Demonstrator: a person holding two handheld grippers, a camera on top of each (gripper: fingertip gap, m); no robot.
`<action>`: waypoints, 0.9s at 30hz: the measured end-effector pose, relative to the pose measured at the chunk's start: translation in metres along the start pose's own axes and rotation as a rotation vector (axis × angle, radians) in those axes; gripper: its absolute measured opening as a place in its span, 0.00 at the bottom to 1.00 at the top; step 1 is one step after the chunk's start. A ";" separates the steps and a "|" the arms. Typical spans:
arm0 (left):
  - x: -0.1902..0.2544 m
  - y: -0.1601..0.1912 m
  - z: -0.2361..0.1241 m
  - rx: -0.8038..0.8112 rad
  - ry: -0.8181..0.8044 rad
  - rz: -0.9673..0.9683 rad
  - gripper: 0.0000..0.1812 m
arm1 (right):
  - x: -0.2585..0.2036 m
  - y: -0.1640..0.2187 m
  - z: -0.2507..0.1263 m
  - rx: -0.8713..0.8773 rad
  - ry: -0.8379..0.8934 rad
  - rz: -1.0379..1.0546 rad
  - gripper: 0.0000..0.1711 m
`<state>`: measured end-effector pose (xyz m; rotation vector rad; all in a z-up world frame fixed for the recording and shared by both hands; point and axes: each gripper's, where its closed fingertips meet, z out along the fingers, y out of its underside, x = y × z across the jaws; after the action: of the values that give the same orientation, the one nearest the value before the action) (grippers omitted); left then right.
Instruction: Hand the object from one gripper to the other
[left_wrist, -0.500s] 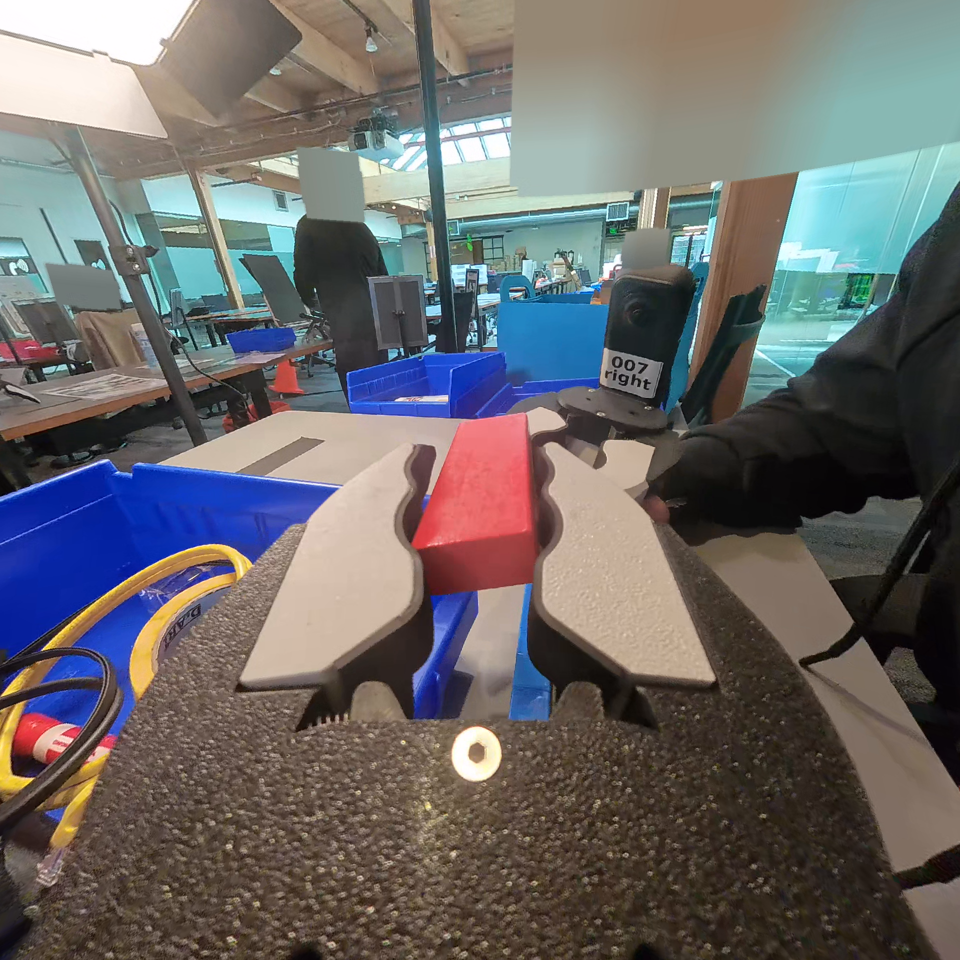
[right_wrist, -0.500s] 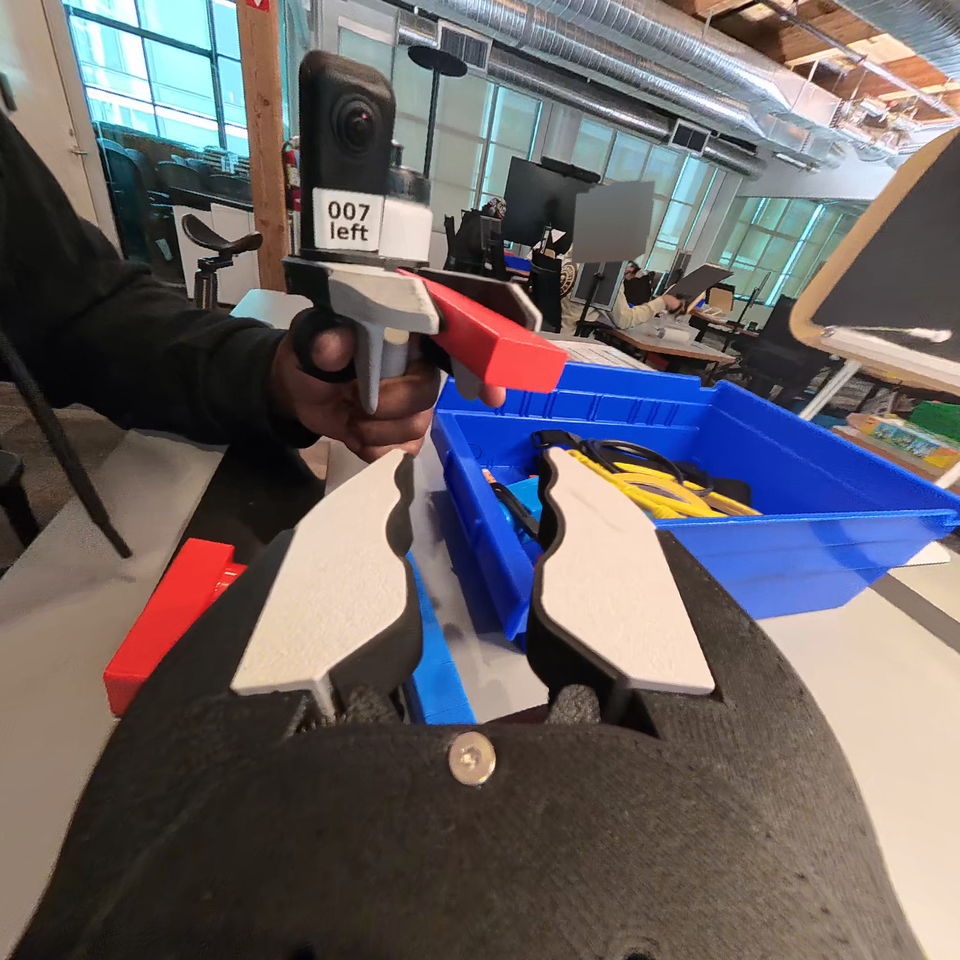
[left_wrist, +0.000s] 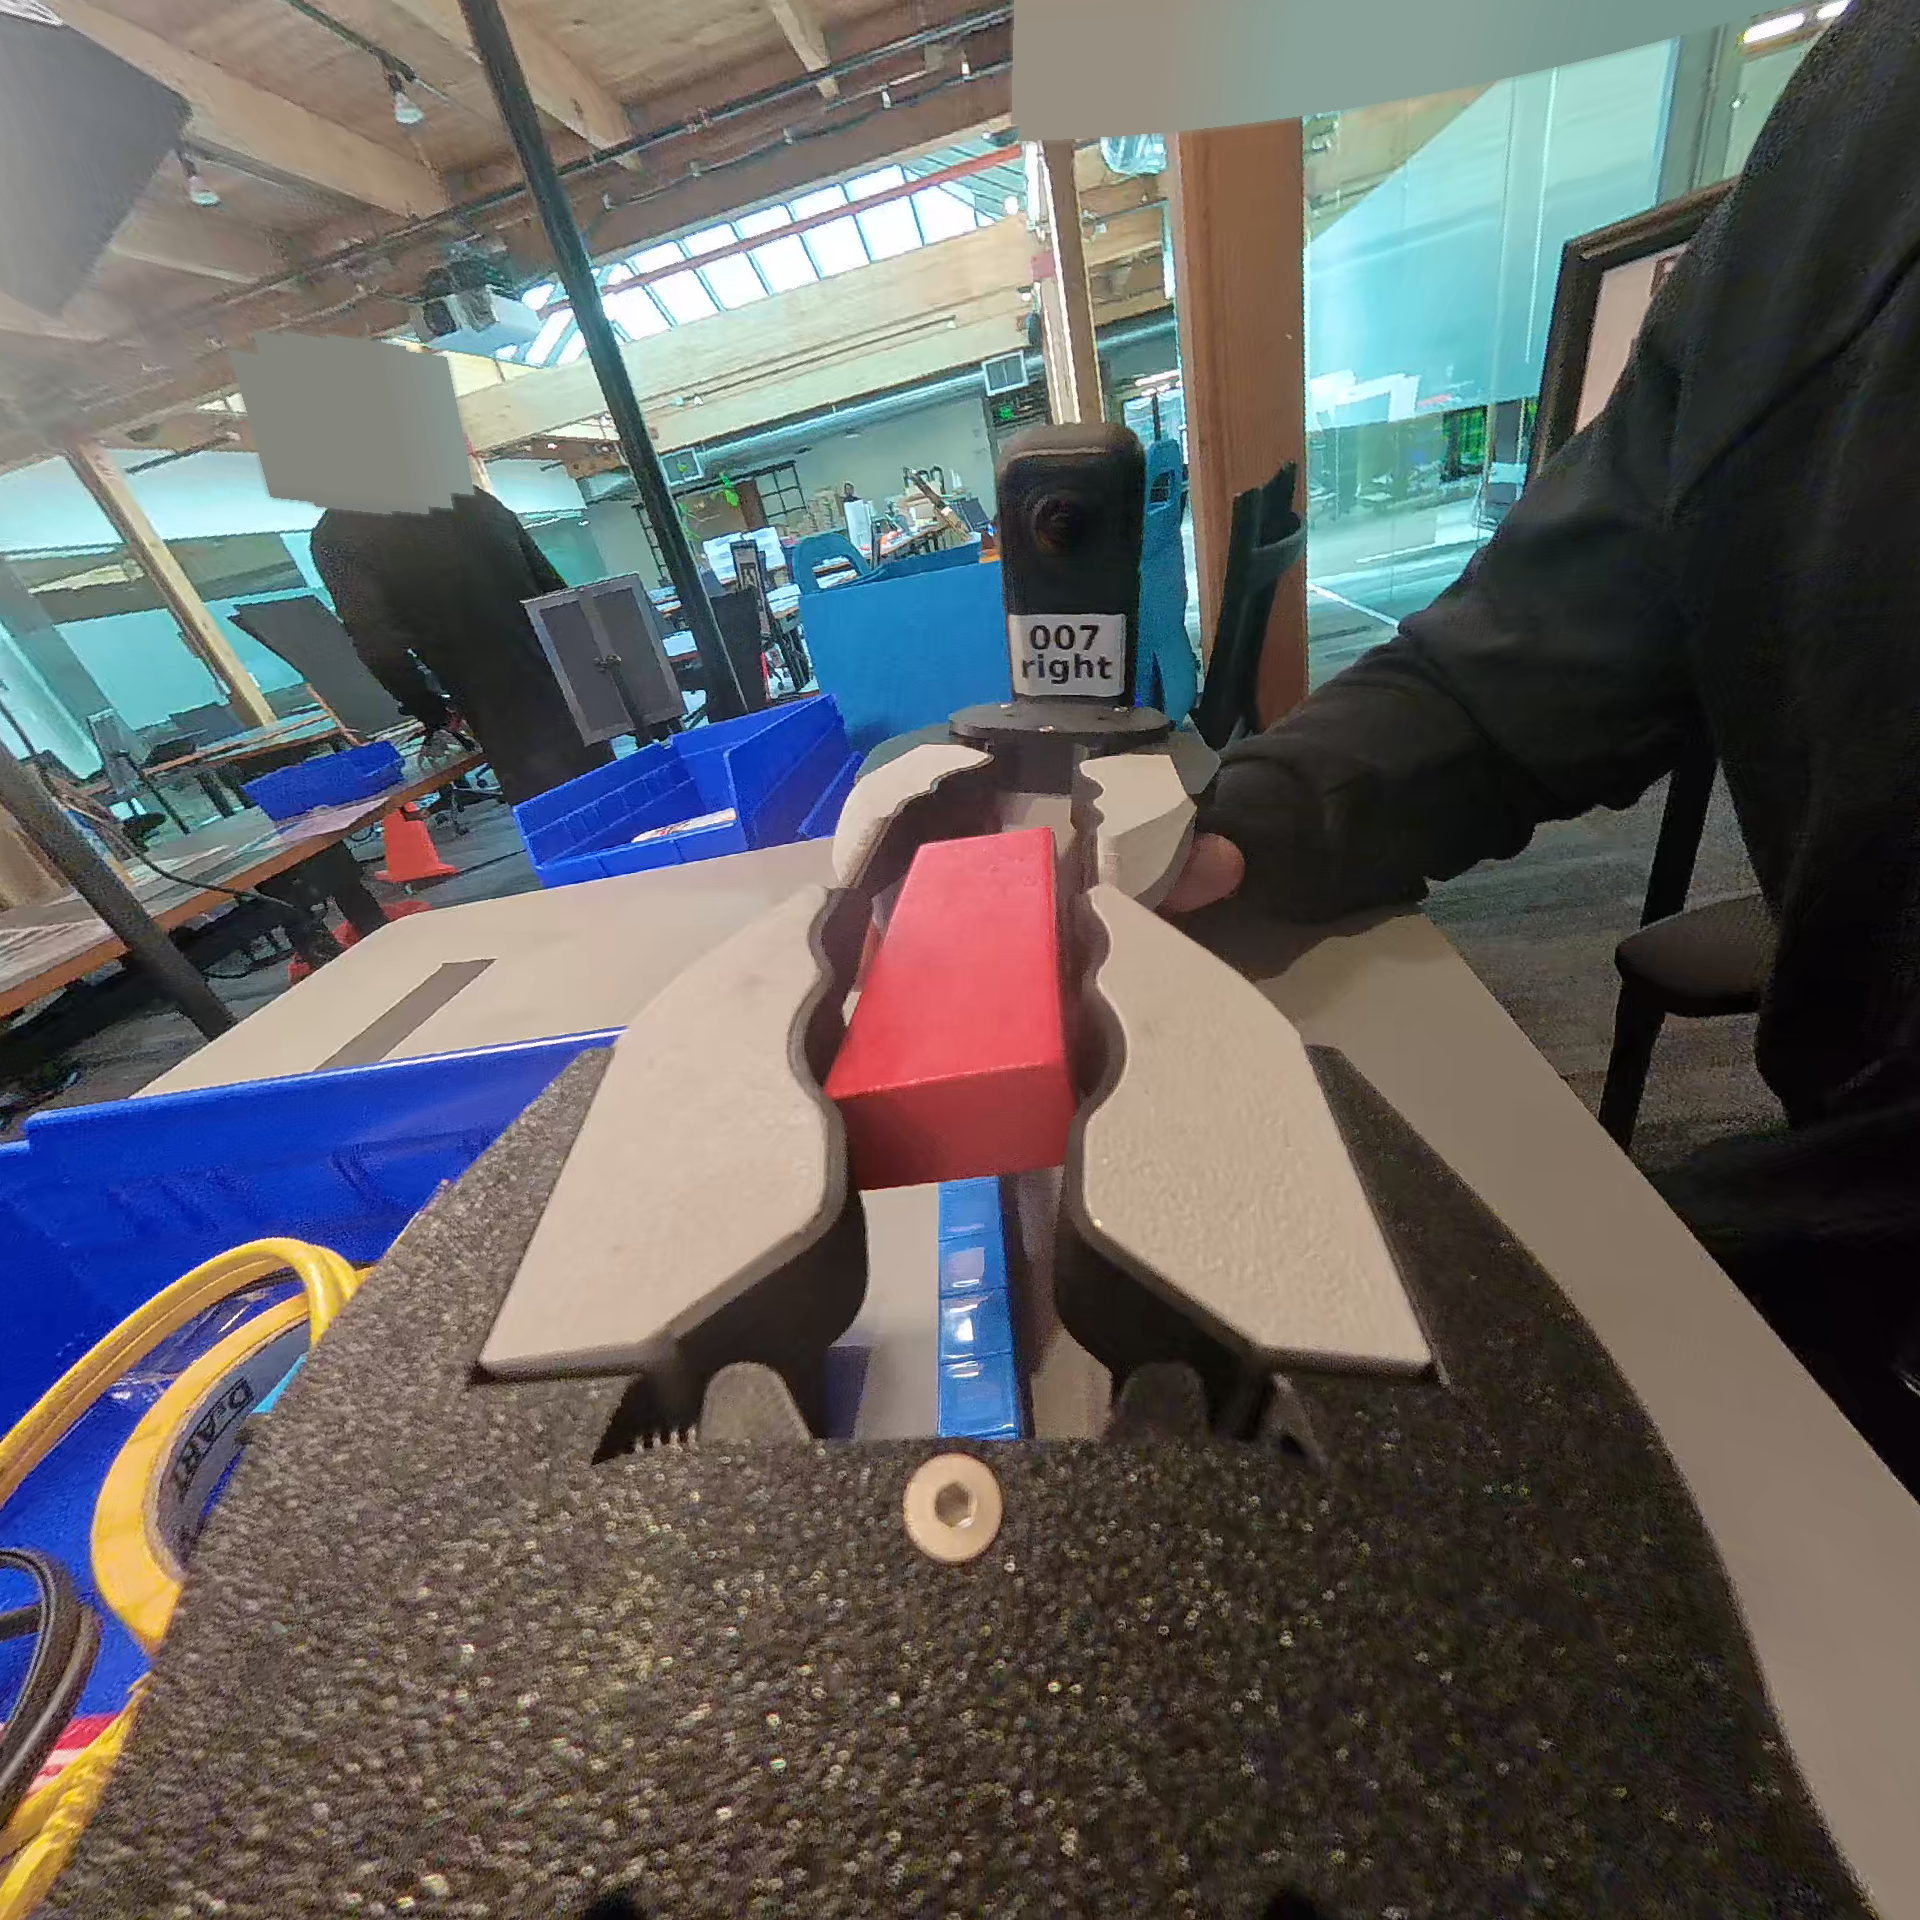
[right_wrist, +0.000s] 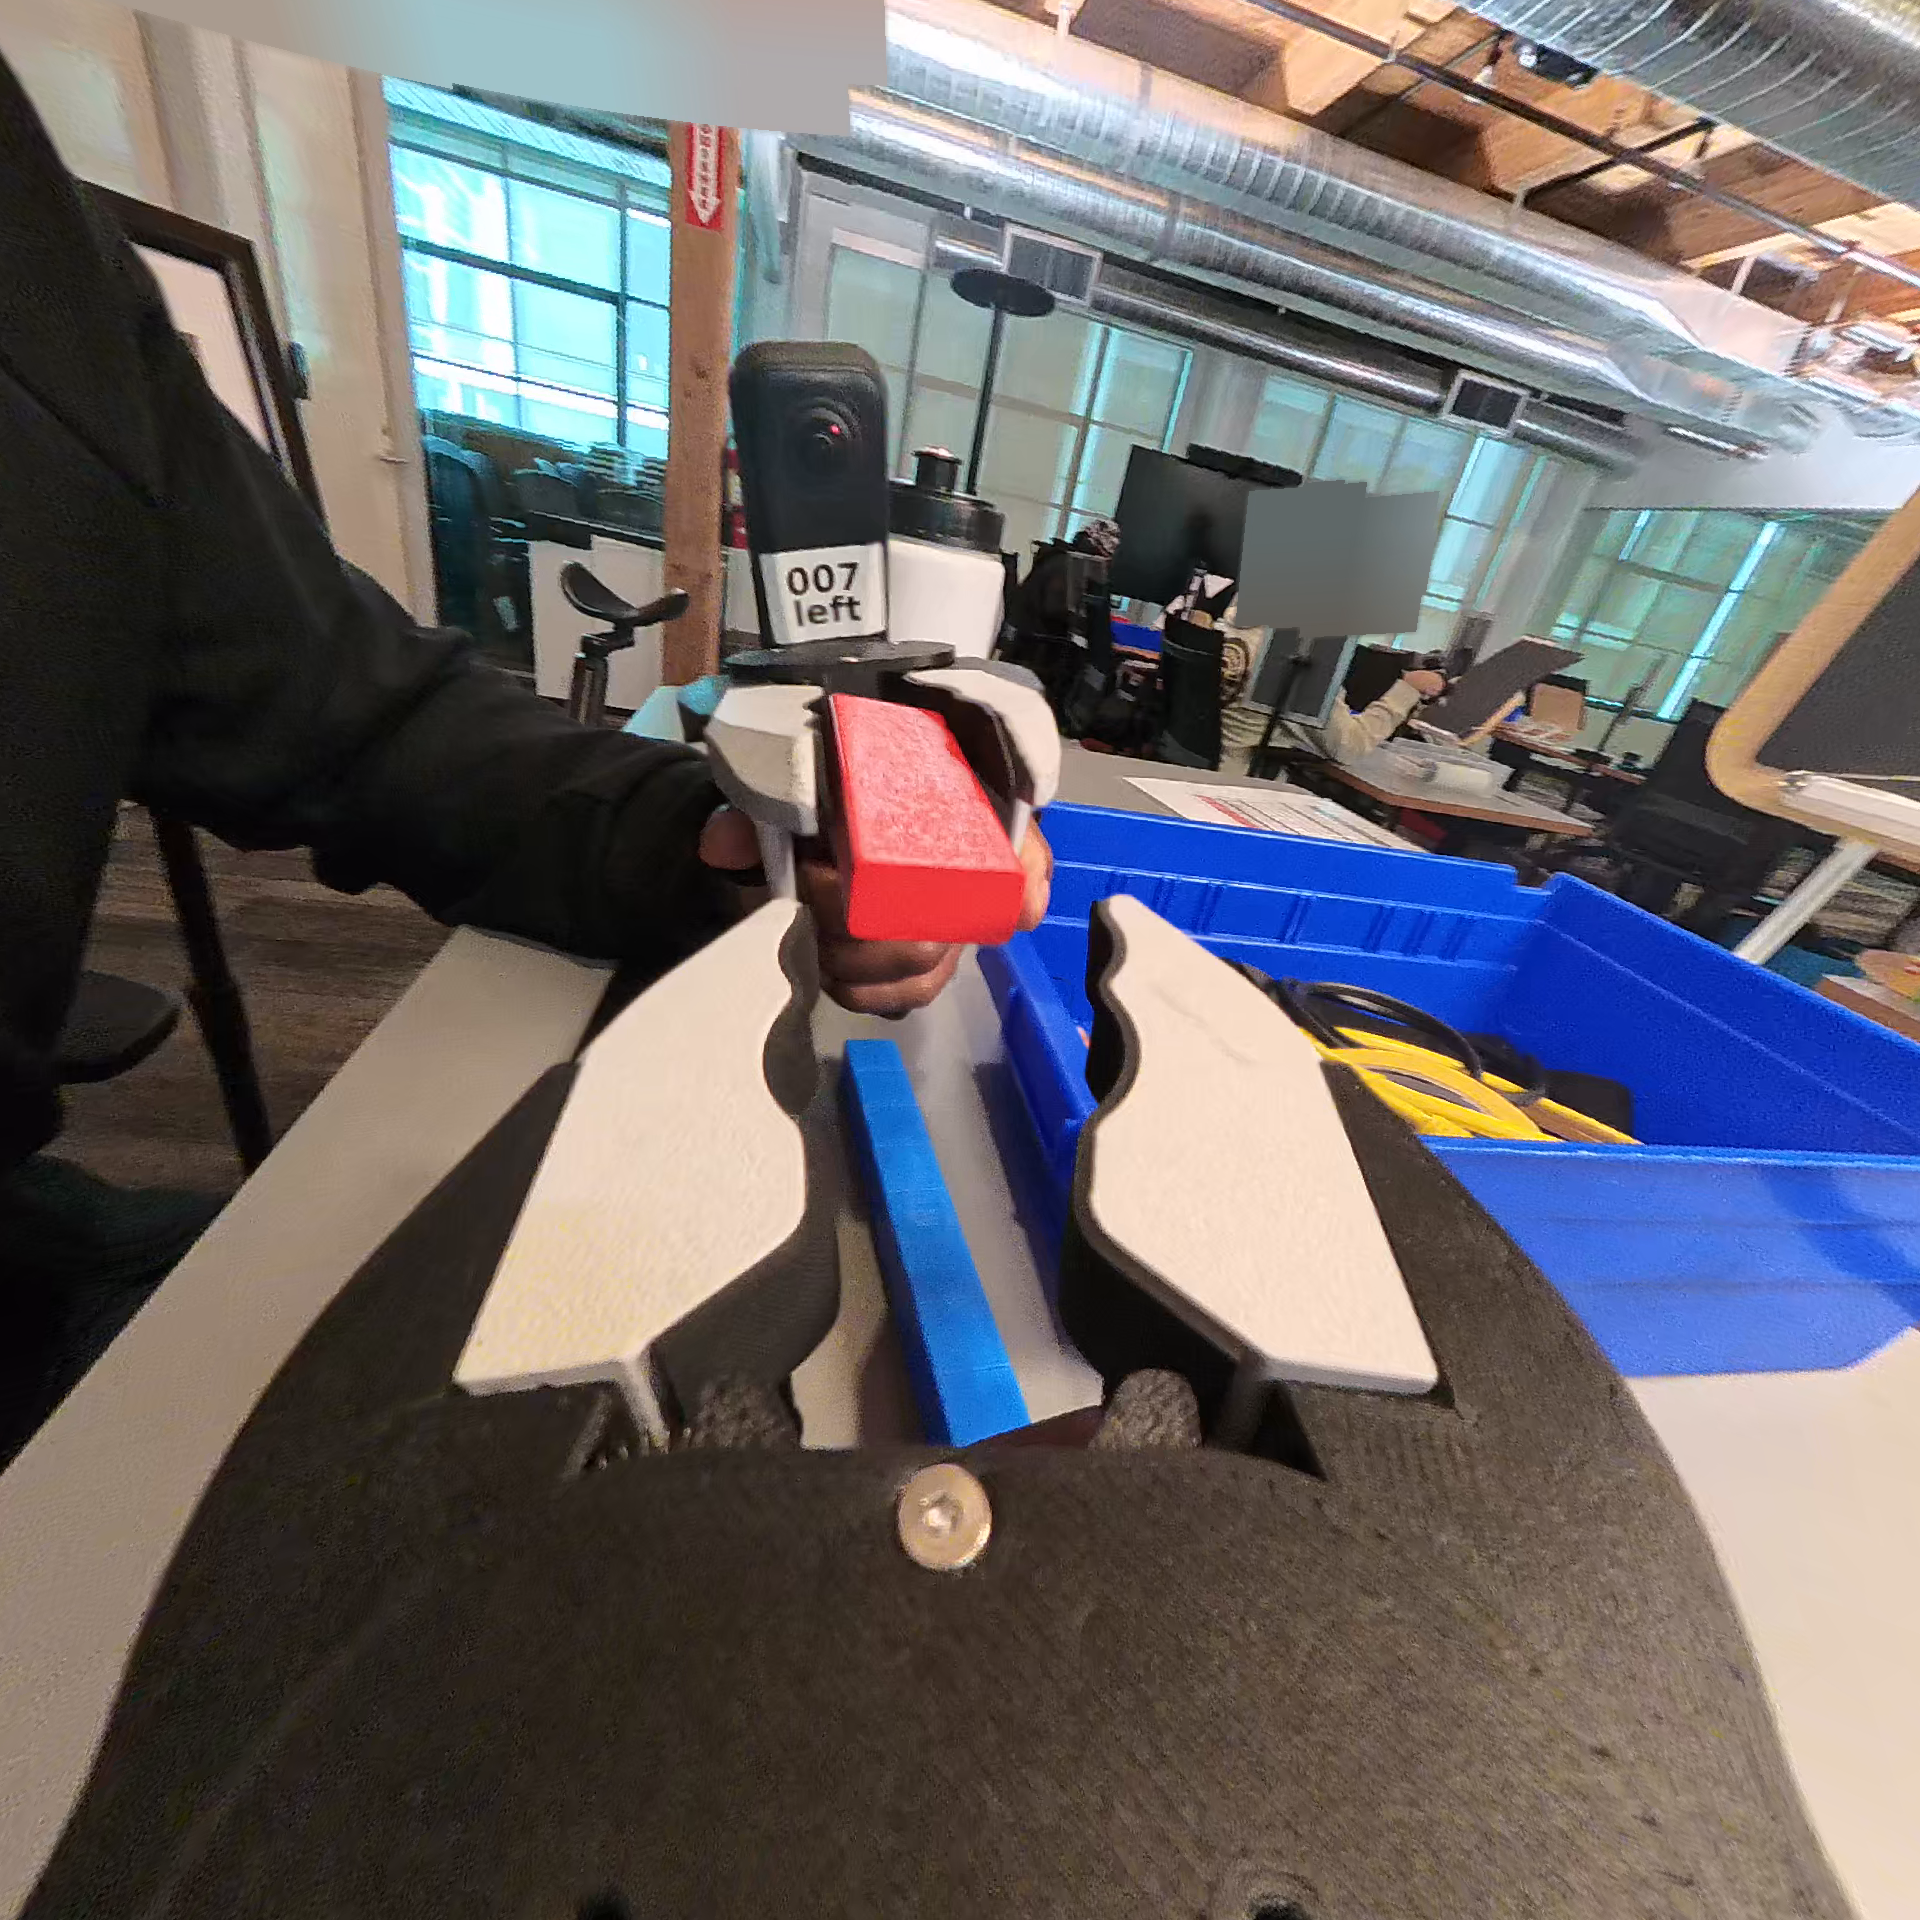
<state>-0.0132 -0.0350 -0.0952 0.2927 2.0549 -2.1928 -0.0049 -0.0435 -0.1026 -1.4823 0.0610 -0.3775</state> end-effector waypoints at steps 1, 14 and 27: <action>0.002 0.001 0.001 -0.004 0.009 0.007 0.22 | -0.003 0.001 0.001 -0.002 -0.021 0.006 0.29; 0.014 0.015 0.005 -0.080 0.049 0.074 0.23 | -0.020 0.003 0.006 -0.039 -0.070 -0.074 0.20; 0.013 0.024 0.002 -0.125 0.084 0.011 0.21 | -0.019 0.003 0.004 -0.034 -0.064 -0.114 0.20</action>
<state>-0.0209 -0.0383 -0.1210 0.3881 2.2165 -2.0681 -0.0206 -0.0341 -0.1089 -1.5342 -0.0685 -0.4224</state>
